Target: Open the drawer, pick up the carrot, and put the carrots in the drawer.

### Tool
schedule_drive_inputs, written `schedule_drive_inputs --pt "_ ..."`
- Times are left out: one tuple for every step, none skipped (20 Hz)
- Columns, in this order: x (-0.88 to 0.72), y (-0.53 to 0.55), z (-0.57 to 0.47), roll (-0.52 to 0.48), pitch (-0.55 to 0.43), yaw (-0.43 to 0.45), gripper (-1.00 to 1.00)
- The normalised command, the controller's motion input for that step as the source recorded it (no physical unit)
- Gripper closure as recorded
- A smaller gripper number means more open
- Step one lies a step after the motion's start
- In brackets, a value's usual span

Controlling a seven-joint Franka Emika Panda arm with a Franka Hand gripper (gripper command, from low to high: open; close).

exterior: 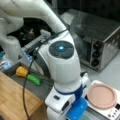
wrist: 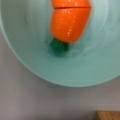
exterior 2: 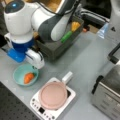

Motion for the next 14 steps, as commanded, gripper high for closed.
schedule_drive_inputs --pt "0.43 -0.19 -0.05 0.166 0.108 0.025 -1.00" --pt "0.43 -0.19 -0.03 0.166 0.106 0.027 -1.00" --pt "0.42 -0.19 -0.02 0.167 0.104 0.029 -1.00" --pt "0.40 -0.20 0.00 0.163 0.099 0.038 -1.00" --pt "0.39 -0.22 0.01 0.160 0.098 0.043 -1.00" --pt "0.36 -0.22 0.04 0.159 0.096 0.044 -1.00" --pt "0.34 -0.23 0.06 0.156 0.094 0.047 -1.00" --pt "0.32 -0.25 0.07 0.155 0.089 0.056 -1.00" --pt "0.31 -0.26 0.07 0.153 0.082 0.063 -1.00" --pt "0.29 -0.27 0.08 0.153 0.082 0.065 -1.00" --pt "0.27 -0.27 0.07 0.159 0.073 0.074 -1.00" --pt "0.26 -0.28 0.05 0.162 0.072 0.079 -1.00" --pt "0.25 -0.28 0.05 0.163 0.072 0.077 -1.00" --pt "0.23 -0.27 0.04 0.168 0.073 0.074 -1.00"
